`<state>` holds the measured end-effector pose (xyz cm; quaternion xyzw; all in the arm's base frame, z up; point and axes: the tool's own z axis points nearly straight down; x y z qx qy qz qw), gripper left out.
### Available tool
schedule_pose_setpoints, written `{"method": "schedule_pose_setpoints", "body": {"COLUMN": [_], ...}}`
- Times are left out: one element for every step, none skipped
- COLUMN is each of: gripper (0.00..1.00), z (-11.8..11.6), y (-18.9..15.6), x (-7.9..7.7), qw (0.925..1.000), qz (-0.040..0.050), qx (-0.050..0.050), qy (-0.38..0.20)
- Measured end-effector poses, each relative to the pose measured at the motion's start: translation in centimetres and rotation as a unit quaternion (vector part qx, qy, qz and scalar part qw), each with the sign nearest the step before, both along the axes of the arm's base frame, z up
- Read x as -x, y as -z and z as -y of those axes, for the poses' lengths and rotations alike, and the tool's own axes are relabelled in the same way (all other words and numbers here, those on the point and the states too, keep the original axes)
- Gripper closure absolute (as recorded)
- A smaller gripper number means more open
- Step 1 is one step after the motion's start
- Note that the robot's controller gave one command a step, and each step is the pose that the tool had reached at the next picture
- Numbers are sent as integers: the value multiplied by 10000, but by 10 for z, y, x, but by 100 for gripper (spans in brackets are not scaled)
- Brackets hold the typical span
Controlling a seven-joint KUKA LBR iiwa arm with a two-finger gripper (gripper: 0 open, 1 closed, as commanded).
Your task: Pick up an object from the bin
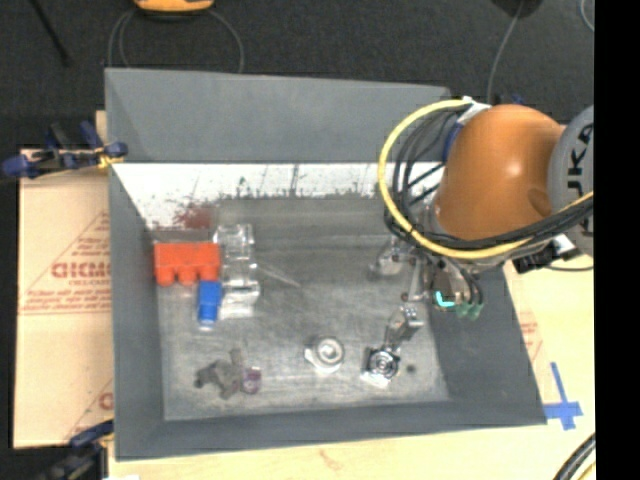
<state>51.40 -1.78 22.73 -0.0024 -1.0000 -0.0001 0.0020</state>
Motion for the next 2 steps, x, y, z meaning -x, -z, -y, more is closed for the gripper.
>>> {"method": "schedule_pose_setpoints", "body": {"gripper": [0, 0], "z": [31, 58], "y": [123, 153], "x": [10, 4], "qw": [9922, 9724], "qz": [1, 58], "qx": [2, -5], "qy": [-1244, -2334]}}
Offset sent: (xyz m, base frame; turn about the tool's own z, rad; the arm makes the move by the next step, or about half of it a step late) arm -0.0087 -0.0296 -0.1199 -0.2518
